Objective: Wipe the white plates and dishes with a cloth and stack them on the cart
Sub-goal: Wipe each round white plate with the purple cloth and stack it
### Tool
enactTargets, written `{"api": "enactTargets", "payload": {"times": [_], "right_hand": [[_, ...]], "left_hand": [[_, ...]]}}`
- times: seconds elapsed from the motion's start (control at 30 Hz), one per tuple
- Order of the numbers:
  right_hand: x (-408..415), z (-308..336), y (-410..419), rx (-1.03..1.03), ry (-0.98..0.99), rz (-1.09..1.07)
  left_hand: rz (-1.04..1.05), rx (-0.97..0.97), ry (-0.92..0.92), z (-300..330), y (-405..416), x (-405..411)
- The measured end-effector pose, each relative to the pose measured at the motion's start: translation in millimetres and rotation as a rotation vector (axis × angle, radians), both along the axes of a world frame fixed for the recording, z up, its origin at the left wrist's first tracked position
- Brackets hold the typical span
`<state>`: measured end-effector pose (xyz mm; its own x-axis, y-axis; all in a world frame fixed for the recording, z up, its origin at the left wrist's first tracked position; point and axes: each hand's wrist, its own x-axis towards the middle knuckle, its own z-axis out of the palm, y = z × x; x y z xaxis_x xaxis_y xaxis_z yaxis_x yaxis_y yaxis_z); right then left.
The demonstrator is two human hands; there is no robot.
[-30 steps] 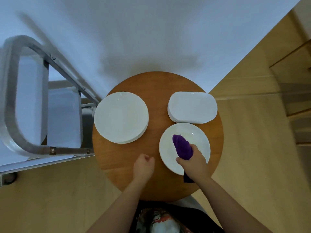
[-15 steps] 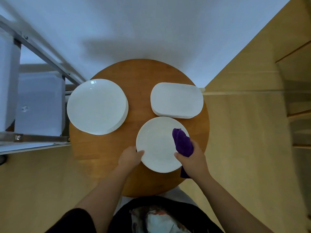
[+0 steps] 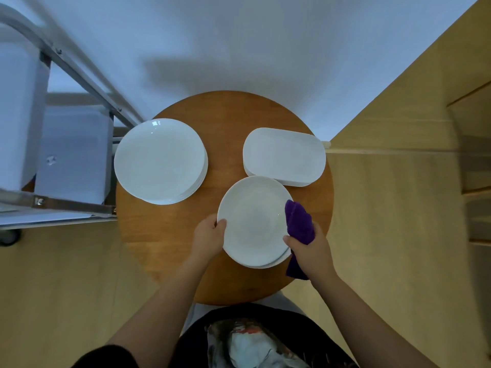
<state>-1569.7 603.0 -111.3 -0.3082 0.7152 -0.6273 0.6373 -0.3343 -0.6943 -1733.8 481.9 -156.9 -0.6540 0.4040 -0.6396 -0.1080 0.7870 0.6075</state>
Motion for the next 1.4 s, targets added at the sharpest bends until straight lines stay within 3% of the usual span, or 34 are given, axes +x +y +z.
{"api": "enactTargets", "payload": {"times": [0.13, 0.27, 0.37, 0.43, 0.5, 0.57, 0.63, 0.73, 1.23, 1.4], "right_hand": [[1, 4, -1, -0.148, 0.099, -0.325], [4, 14, -6, -0.187, 0.184, -0.529], [3, 29, -17, -0.066, 0.226, -0.427], [-3, 38, -28, 0.181, 0.139, -0.15], [-13, 42, -40, 0.378, -0.166, 0.26], [-27, 46, -52, 0.409, -0.35, 0.48], [-44, 53, -61, 0.431, -0.42, 0.466], [-65, 69, -68, 0.657, -0.491, 0.335], [-161, 153, -38, 1.066, -0.194, 0.369], [-188, 173, -51, 1.101, -0.055, 0.583]], "left_hand": [[0.436, 0.108, -0.273, 6, 12, 23], [0.623, 0.092, -0.392, 14, 16, 27], [0.792, 0.162, -0.527, 29, 13, 29], [0.858, 0.247, -0.584, 43, 10, 26], [0.862, 0.359, -0.632, 58, 5, 22], [0.818, 0.494, -0.667, 77, 1, 16], [0.76, 0.573, -0.646, 99, -5, 10], [0.678, 0.62, -0.592, 130, -15, 1], [0.657, 0.731, -0.507, 207, -38, -29], [0.676, 0.687, -0.451, 221, -38, -36]]}}
